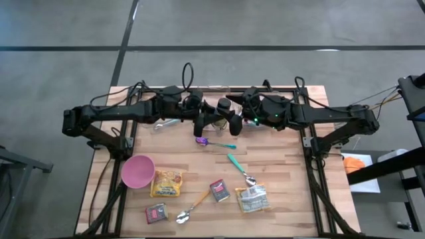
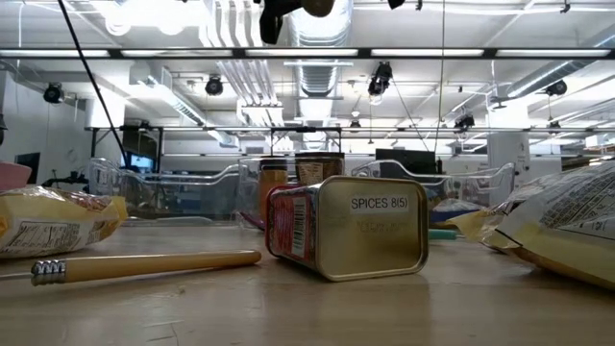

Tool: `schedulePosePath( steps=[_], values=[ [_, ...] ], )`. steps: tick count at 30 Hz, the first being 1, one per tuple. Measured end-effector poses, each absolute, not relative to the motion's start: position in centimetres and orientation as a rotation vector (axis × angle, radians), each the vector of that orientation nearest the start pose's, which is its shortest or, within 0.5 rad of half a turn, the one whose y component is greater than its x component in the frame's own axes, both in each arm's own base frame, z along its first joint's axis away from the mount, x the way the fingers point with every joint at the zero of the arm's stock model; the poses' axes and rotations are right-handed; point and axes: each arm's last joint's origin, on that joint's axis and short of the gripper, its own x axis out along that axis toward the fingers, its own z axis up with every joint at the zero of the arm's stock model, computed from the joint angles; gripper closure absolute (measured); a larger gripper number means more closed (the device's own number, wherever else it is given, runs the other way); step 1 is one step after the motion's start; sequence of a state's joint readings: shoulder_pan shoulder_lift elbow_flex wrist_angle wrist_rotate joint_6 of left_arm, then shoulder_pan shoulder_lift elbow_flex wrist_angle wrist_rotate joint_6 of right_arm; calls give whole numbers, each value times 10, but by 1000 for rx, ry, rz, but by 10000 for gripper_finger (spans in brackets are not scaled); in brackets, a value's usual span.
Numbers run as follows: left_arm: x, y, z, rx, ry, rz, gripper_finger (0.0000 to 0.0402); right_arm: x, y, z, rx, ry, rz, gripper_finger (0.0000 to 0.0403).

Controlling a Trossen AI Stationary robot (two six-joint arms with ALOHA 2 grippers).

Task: Pick & Place Food Item
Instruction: Put the black seasoning bottle into the middle transparent bin

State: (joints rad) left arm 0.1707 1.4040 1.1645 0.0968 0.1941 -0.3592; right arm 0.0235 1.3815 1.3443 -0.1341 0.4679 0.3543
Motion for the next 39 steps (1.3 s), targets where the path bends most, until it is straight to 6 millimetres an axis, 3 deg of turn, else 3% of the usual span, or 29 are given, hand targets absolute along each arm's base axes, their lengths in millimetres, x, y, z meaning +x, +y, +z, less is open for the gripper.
schedulePosePath(
  steps=[8, 12, 25, 39],
  values=[
    [320, 49, 350, -369, 148, 2, 271, 311, -4, 399, 270, 101, -408, 171],
    [320, 49, 348, -362, 169, 4, 271, 308, -6, 399, 279, 140, -317, 189],
    [315, 42, 333, -396, 357, -178, 271, 286, -17, 396, 362, 443, -152, 110],
    [311, 40, 323, -414, 465, -212, 271, 307, -32, 395, 437, 578, 19, 108]
  ],
)
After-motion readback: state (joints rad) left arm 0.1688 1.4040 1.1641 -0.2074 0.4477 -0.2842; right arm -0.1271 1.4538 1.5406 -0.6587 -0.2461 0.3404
